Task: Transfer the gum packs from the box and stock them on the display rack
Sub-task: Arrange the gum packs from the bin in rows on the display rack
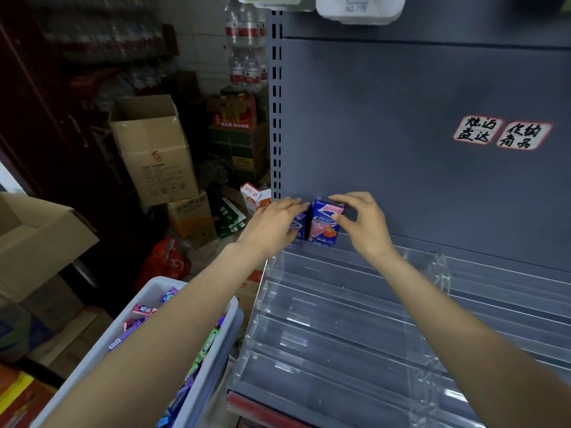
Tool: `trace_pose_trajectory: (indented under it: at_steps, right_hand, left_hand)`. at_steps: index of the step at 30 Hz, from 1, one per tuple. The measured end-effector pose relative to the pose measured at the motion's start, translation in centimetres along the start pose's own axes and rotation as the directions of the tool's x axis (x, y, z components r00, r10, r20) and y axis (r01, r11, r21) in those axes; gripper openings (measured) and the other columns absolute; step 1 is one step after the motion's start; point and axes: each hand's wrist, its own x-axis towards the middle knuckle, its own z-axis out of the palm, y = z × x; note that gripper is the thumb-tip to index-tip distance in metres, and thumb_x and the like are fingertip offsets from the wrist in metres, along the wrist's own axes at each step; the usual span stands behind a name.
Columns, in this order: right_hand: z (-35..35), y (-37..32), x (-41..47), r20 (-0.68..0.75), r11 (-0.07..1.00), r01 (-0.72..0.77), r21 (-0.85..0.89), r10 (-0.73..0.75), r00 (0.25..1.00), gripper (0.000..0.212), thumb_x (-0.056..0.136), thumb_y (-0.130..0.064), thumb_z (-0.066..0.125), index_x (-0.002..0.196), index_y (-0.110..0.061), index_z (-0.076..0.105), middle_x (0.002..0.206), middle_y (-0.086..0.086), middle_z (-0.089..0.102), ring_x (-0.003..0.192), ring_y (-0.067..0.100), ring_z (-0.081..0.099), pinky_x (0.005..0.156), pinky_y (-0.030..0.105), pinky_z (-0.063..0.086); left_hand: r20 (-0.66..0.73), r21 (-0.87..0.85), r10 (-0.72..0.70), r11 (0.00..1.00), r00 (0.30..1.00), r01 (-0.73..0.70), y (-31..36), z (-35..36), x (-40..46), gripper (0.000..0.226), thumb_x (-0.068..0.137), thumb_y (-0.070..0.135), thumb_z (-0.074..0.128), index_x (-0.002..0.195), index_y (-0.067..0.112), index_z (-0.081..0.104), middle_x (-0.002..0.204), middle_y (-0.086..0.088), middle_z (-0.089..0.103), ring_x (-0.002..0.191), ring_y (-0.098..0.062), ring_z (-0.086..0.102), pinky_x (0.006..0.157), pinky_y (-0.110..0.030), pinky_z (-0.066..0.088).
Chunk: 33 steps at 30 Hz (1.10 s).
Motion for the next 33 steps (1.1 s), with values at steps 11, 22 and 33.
trace_pose_trajectory:
  at_steps: [11, 22, 33]
  right_hand:
    - [2.6, 1.0, -1.2, 0.03, 0.993, 0.028, -0.112, -0.025, 0.999, 0.042, 0.087, 0.002, 0.059, 0.127, -0.009, 0.057, 0.132, 0.003, 0.05, 0.115, 0.011, 0.048, 0.102, 0.018, 0.037]
    - [2.1, -1.2, -1.6, 0.035, 0.943, 0.161, -0.291, -0.158, 0.987, 0.042, 0.086, -0.009, 0.062, 0.128, -0.01, 0.054, 0.131, 0.001, 0.047, 0.12, 0.014, 0.04, 0.095, 0.021, 0.036]
    - [15.5, -10.1, -5.2, 0.324, 0.996, 0.071, -0.049, -0.052, 0.945, 0.021, 0.09, -0.009, 0.057, 0.109, -0.014, 0.065, 0.103, 0.001, 0.059, 0.082, 0.005, 0.055, 0.078, 0.016, 0.045]
  left_hand:
    - [-0.07, -0.003, -0.022, 1.0, 0.997, 0.021, 0.0, 0.6, 0.0, 0.061, 0.091, 0.03, 0.059, 0.145, 0.024, 0.032, 0.151, 0.004, 0.032, 0.139, -0.015, 0.024, 0.11, -0.036, 0.026]
    - [-0.283, -0.084, -0.01, 0.996, 0.959, -0.014, -0.1, 0.1, -1.0, 0.041, 0.092, 0.023, 0.056, 0.132, 0.02, 0.05, 0.134, 0.001, 0.05, 0.124, -0.018, 0.042, 0.1, -0.033, 0.037]
    - [-0.13, -0.556, -0.274, 0.816, 0.953, 0.159, -14.3, 1.6, -12.1, 0.014, 0.09, 0.014, 0.061, 0.103, 0.014, 0.066, 0.086, 0.006, 0.066, 0.081, -0.008, 0.062, 0.071, -0.011, 0.044]
